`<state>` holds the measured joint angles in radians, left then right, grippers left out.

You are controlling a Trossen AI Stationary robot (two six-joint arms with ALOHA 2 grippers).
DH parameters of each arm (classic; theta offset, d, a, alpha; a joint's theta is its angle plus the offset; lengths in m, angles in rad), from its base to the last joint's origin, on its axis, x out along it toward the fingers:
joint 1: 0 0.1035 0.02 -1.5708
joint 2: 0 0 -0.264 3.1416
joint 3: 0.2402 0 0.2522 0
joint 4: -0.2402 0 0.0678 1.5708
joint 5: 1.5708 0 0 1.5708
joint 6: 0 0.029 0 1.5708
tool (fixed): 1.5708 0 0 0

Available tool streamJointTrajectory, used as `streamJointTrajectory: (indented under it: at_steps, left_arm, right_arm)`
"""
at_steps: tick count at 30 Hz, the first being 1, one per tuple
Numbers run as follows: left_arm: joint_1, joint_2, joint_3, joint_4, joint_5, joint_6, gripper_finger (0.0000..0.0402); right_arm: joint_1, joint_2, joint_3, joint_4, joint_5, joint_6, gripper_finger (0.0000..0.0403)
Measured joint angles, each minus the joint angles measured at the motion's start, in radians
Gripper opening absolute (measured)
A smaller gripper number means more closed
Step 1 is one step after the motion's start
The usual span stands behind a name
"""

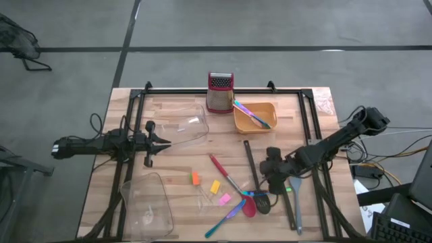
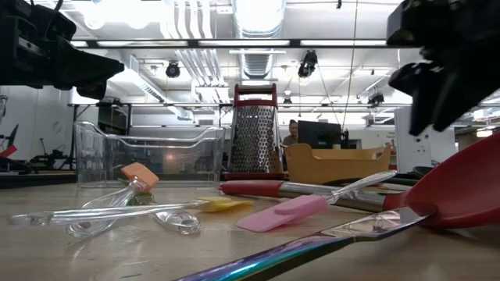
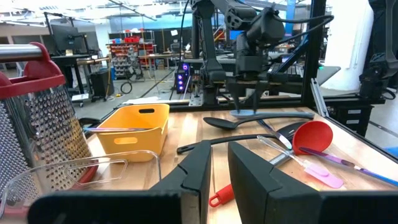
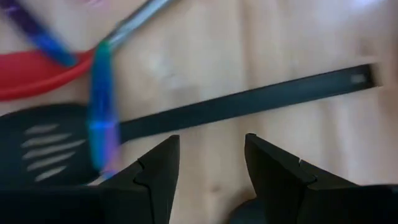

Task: Pick & Place Kitchen Items
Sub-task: Put the blue knife into the yellow bin

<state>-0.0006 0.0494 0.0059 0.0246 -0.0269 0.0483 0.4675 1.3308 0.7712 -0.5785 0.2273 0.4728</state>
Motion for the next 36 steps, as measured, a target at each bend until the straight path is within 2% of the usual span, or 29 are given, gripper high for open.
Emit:
streamJointTrajectory:
  at_steps: [7, 11, 21, 29, 36]
  left_arm:
    - [0.0, 0.0, 0.0, 0.0, 0.0, 0.0, 0.0062]
    - [0.0, 0.0, 0.0, 0.0, 0.0, 0.0, 0.0062]
    - [0.0, 0.0, 0.0, 0.0, 0.0, 0.0, 0.0062]
    - [0.0, 0.0, 0.0, 0.0, 0.0, 0.0, 0.0062]
    - [0.0, 0.0, 0.0, 0.0, 0.0, 0.0, 0.0062]
  right_arm:
    - [0.051, 0.002, 0.0, 0.0, -0.133, 0.092, 0.0165]
    - [0.094, 0.01, -0.002, -0.012, -0.175, 0.163, 0.0158]
    - [0.193, 0.023, -0.007, -0.014, -0.176, 0.332, 0.0138]
    - [0.216, 0.114, -0.007, 0.01, -0.177, 0.332, 0.0131]
    - [0.216, 0.194, -0.007, 0.014, -0.176, 0.306, 0.0158]
